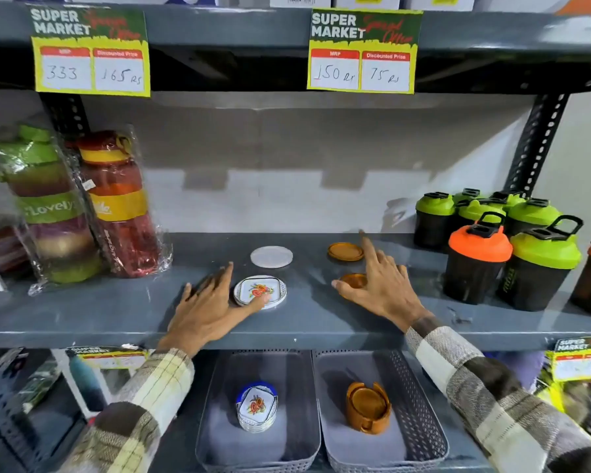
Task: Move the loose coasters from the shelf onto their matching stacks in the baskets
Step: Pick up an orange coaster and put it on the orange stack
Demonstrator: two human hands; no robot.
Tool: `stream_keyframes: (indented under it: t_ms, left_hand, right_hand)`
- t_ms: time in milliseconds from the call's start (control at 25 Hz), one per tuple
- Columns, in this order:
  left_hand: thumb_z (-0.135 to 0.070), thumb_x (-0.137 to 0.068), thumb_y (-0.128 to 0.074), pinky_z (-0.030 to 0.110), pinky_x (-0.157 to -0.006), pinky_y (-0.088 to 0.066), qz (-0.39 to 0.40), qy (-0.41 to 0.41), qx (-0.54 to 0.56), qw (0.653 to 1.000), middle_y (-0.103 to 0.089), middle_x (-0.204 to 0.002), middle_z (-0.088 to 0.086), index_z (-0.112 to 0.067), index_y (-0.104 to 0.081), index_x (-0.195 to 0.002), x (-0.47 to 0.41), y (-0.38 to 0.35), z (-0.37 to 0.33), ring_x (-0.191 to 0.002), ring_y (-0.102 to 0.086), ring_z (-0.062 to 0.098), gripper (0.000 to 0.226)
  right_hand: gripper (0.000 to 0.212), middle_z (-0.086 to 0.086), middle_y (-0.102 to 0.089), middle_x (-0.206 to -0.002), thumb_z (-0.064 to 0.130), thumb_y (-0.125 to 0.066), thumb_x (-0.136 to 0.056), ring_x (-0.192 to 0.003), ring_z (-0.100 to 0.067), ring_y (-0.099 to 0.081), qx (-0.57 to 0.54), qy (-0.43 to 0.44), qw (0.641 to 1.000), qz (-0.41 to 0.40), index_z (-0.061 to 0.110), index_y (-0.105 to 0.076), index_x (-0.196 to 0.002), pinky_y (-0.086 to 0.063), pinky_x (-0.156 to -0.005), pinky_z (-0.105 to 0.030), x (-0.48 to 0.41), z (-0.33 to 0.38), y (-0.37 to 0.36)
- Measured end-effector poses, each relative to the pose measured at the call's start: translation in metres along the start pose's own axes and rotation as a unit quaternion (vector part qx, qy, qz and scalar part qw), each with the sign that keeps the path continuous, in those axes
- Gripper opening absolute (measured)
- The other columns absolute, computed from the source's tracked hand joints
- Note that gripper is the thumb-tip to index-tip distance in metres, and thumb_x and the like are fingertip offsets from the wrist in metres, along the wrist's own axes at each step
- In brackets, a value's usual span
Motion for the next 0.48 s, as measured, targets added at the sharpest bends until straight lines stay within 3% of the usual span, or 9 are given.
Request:
stream_keyframes:
  t_ms: [80,240,360,480]
  left_hand:
    - [-0.111,-0.036,-0.010,0.051,-0.126,-0.003,0.033,-0.001,-0.040,0.999,-0.013,-0.171,-0.001,-0.018,-0.010,-0.162,-0.002,-0.002,-0.002,-0.157,-0.010,0.014,0.157]
    - [-0.111,-0.040,-0.019,0.050,-0.126,-0.001,0.050,0.002,-0.069,0.996,-0.006,-0.171,-0.006,-0.018,-0.014,-0.162,-0.006,-0.005,0.000,-0.157,-0.003,0.010,0.153]
    - [-0.110,-0.041,-0.020,0.048,-0.127,0.000,0.052,0.003,-0.073,0.996,-0.004,-0.171,-0.008,-0.020,-0.012,-0.163,-0.006,-0.005,0.001,-0.156,-0.001,0.008,0.151]
    - [-0.111,-0.038,-0.016,0.048,-0.127,0.001,0.059,0.005,-0.072,0.996,-0.003,-0.171,-0.008,-0.021,-0.011,-0.163,-0.005,-0.006,0.001,-0.156,0.000,0.008,0.154]
  right_hand:
    - [0.116,-0.012,-0.047,-0.152,0.068,-0.069,-0.077,-0.143,-0.034,-0.041,-0.006,-0.015,0.999,0.033,0.032,0.004,-0.161,-0.029,-0.114,-0.055,-0.001,-0.009,-0.005]
    - [0.115,-0.014,-0.057,-0.142,0.065,-0.074,-0.074,-0.136,-0.038,-0.049,-0.040,-0.036,0.997,0.049,0.036,-0.002,-0.159,-0.033,-0.112,-0.055,0.000,-0.026,-0.013]
    - [0.119,-0.011,-0.067,-0.122,0.065,-0.079,-0.066,-0.124,-0.037,-0.056,-0.104,-0.022,0.994,0.021,0.038,-0.005,-0.155,-0.045,-0.107,-0.053,0.002,-0.023,-0.007]
    - [0.122,-0.003,-0.067,-0.122,0.054,-0.088,-0.066,-0.121,-0.029,-0.050,-0.144,0.020,0.989,-0.034,0.037,-0.007,-0.156,-0.044,-0.103,-0.044,0.012,-0.005,0.018]
Point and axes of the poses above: each hand's wrist, its own x-axis away from the middle knuckle, its own y-axis out of the back of the hand, z = x × y, the point moved 5 cm from there along -x, towards the middle knuckle
